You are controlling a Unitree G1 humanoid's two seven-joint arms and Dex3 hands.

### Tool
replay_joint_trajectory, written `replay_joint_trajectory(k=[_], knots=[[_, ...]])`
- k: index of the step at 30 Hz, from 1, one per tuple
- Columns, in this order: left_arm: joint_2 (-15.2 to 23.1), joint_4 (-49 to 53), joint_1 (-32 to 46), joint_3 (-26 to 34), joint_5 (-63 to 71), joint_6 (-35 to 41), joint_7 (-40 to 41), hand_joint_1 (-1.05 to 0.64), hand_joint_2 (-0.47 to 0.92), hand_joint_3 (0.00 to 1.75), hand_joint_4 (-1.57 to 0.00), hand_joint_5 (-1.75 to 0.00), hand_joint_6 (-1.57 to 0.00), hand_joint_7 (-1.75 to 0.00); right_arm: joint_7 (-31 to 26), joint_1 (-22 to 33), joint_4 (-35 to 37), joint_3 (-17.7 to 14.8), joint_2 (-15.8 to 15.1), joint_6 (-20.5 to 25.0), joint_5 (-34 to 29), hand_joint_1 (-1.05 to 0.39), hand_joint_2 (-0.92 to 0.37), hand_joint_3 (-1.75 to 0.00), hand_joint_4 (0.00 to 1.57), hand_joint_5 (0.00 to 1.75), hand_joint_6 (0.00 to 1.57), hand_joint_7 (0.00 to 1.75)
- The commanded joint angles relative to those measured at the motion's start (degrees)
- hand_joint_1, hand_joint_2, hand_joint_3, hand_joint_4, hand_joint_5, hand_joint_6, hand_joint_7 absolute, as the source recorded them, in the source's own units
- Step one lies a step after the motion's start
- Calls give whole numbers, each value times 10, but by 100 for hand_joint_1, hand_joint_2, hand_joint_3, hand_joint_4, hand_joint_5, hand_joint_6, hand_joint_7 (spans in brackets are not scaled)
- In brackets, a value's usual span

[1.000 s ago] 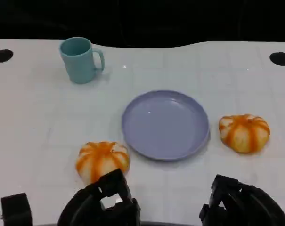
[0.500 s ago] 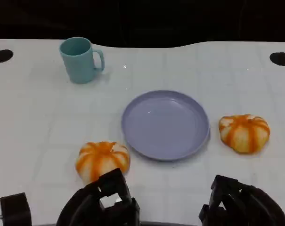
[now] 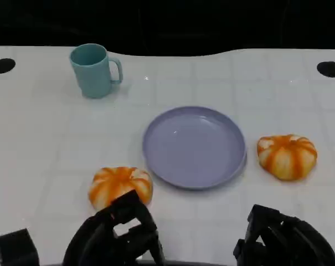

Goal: Grasp the bread from the table and place it into the plate.

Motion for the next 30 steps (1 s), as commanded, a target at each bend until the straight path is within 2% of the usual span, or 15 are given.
replay_joint_trajectory(k=[1,3,5,6,8,11,14,17,23,30], knots=[[3,-26,7,2,39,-44,35,-59,92,18,-46,-154,-43,-106,-7,-2,-6,-2,-5,1,0,-73,-92,-25,86,161,78,137],[7,-31,2,2,56,-64,45,-57,92,17,-45,-136,-44,-79,-10,-2,-9,-3,-5,6,3,-72,-92,-24,86,161,77,137],[14,-40,-2,1,82,-78,60,-58,92,15,-45,-123,-44,-62,-11,-2,-10,-3,-5,8,4,-72,-92,-24,86,161,77,137],[24,-48,-4,1,104,-86,70,-59,92,15,-45,-119,-44,-58,-10,-2,-9,-3,-5,5,3,-71,-92,-24,86,161,77,137],[44,-66,-8,4,142,-91,83,-70,92,18,-42,-106,-42,-45,-8,-3,-8,-2,-5,3,1,-71,-92,-24,86,161,77,136],[73,-94,-14,7,184,-80,100,-75,92,18,-37,-97,-40,-35,-8,-3,-9,-2,-5,8,5,-71,-92,-23,85,161,78,135],[95,-121,-19,8,241,-68,128,-61,92,5,-34,-85,-43,-19,-6,-2,-8,-1,-3,6,5,-71,-92,-23,85,160,77,135],[131,-163,-27,5,321,-39,142,-54,91,1,-27,-78,-39,-11,-6,-3,-7,2,-5,0,-1,-71,-92,-24,85,160,77,135],[187,-225,-42,-15,510,-3,164,-57,87,0,-26,-47,-36,-1,-10,-5,-8,3,-5,3,-4,-71,-92,-25,86,160,78,137],[207,-243,-68,-62,685,35,164,-57,84,0,-25,-39,-31,0,-10,-6,-7,2,-6,4,-4,-71,-92,-25,86,161,78,137]])
